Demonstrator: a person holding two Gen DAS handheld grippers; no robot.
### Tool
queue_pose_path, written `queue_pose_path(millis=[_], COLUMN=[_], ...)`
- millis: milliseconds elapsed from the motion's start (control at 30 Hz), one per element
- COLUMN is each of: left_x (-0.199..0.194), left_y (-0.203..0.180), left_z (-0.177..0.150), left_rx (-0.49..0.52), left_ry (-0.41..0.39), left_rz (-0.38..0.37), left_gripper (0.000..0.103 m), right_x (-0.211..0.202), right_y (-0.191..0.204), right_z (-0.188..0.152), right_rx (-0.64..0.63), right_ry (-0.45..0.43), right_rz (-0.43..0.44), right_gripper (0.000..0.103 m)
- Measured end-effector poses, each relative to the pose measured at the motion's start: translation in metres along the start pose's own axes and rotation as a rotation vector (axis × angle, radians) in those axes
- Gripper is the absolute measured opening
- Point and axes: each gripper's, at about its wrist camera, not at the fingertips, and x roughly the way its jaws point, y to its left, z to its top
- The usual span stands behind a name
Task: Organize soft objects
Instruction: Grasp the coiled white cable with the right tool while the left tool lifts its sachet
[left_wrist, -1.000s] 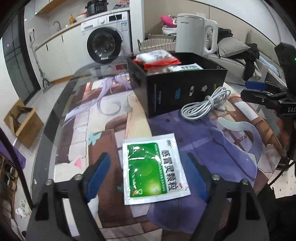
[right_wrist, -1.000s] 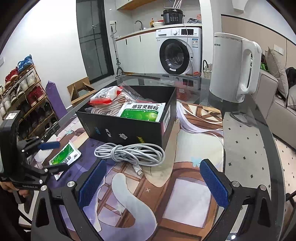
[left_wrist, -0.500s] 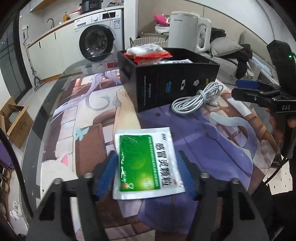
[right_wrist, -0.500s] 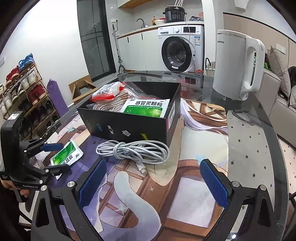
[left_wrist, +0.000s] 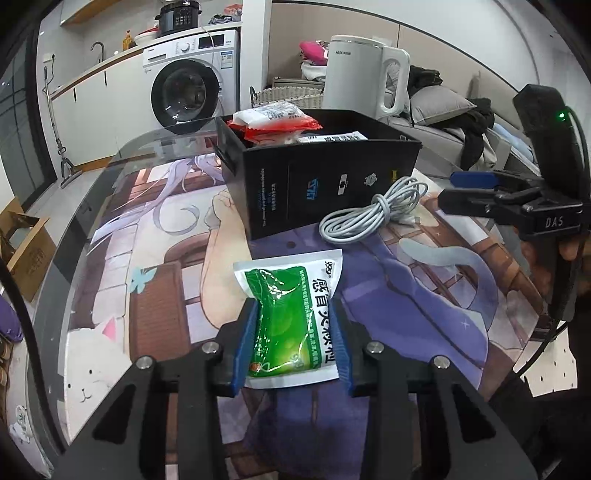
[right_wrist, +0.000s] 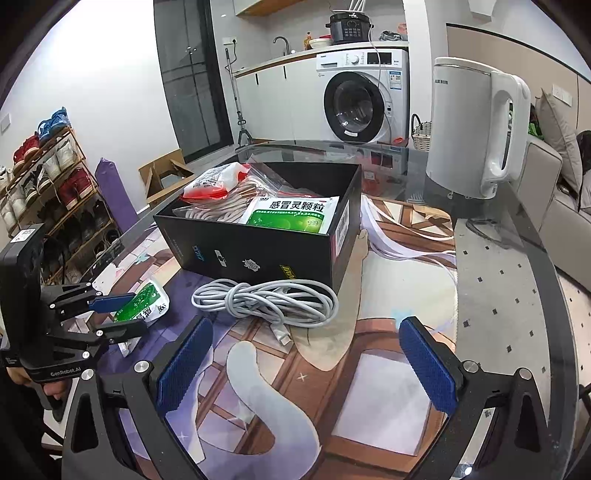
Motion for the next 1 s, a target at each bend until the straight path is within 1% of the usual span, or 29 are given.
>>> queue_pose_path(millis=[100,233,333,367,433,467,533,567,667,800,900,1000], left_x=[-0.001,-0.003,-0.003,-0.002,-0.002,-0.002,-0.002,-0.002,-0.003,-0.003,-0.004,-0.006], left_y=[0.001,0.002,0.003,0.004,0.006,0.006,0.006,0.005,0.004,0.003,0.004,0.007], left_z=[0.001,0.001,0.000,0.000,0.000,0.000,0.000,0.001,0.001,0.001,0.002,0.003], left_rx=[-0.005,-0.004,-0.008,-0.010,-0.015,-0.016,-0.018,-0.018,-0.018,-0.013,-0.015,-0.025], left_ry=[-0.007,-0.011,-0.012,-0.012,-0.008,-0.008,-0.009,-0.011,-0.014,-0.013,-0.018,-0.022], left_rz=[0.005,0.007,0.005,0.006,0.005,0.005,0.004,0.002,-0.001,0.001,0.004,0.001], left_gripper=[0.036,0.036,0.036,0.036,0.036,0.036,0.036,0.036,0.036,0.036,0.036,0.036], right_x=[0.008,0.030,0.035,0.034,0.031,0.028,0.027,0.029,0.038,0.051,0.052,0.045], right_y=[0.000,0.001,0.011,0.017,0.029,0.037,0.041,0.039,0.028,0.030,0.042,0.062], right_z=[0.005,0.011,0.009,0.006,0.000,-0.005,-0.009,-0.009,-0.002,0.007,0.011,0.005], right_rx=[-0.023,-0.035,-0.079,-0.095,-0.145,-0.198,-0.220,-0.206,-0.164,-0.192,-0.235,-0.303], right_ry=[0.004,0.069,0.102,0.112,0.129,0.136,0.142,0.153,0.157,0.187,0.189,0.191], right_rz=[0.022,0.093,0.128,0.170,0.207,0.222,0.213,0.197,0.124,0.129,0.170,0.245], right_gripper=[0.102,0.102,0.102,0.102,0.102,0.102,0.102,0.102,0.102,0.102,0.102,0.102])
